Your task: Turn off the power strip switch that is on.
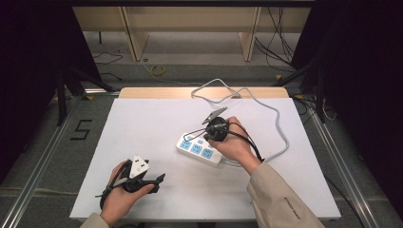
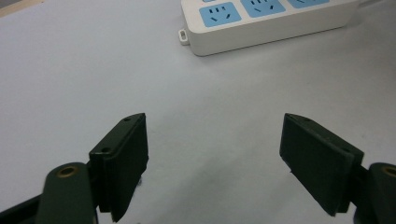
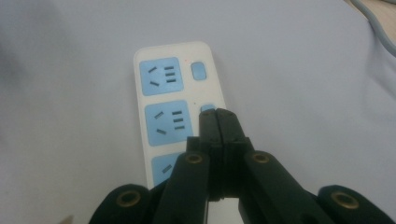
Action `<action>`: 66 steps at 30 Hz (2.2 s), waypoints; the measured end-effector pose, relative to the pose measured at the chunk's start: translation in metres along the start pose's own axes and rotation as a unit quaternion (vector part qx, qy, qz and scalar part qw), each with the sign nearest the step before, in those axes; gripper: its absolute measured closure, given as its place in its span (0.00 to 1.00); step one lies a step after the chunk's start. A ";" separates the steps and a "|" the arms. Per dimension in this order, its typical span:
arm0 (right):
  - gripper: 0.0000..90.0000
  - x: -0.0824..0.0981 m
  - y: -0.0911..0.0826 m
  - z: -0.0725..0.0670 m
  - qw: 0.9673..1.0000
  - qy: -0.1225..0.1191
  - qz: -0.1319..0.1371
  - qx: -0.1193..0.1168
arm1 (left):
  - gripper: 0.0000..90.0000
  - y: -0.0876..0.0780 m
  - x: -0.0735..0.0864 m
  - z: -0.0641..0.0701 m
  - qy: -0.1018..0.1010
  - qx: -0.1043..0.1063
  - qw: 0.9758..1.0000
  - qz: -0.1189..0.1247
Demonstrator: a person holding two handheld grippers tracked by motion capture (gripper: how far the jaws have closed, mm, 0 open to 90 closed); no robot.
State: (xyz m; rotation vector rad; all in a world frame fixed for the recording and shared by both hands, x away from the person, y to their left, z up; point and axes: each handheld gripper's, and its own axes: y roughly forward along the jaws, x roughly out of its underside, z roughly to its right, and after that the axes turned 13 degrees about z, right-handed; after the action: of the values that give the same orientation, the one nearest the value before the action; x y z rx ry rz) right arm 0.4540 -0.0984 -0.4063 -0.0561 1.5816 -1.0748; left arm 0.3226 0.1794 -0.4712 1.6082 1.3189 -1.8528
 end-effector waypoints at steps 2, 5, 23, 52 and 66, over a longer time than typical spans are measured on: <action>1.00 -0.001 0.002 0.000 1.000 0.004 0.003 0.001 | 0.26 0.000 0.000 0.000 0.000 0.000 1.000 0.000; 1.00 -0.002 0.005 0.000 1.000 -0.001 -0.002 -0.002 | 0.26 0.000 0.000 0.000 0.000 0.000 1.000 0.000; 1.00 -0.010 0.029 -0.002 1.000 -0.007 -0.020 -0.006 | 0.26 0.000 0.000 0.000 -0.002 0.001 1.000 0.001; 1.00 -0.023 0.061 -0.004 0.999 0.000 -0.035 -0.013 | 0.26 0.000 0.000 -0.002 -0.004 0.002 1.000 0.001; 1.00 -0.031 0.073 -0.001 0.999 0.004 -0.036 -0.010 | 0.26 0.000 0.000 -0.001 -0.004 0.002 1.000 0.002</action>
State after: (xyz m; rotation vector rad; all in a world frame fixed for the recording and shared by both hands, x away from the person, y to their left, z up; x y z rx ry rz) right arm 0.4995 -0.0384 -0.4301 -0.1243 1.6073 -1.1161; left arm 0.3232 0.1808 -0.4713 1.6030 1.3087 -1.8577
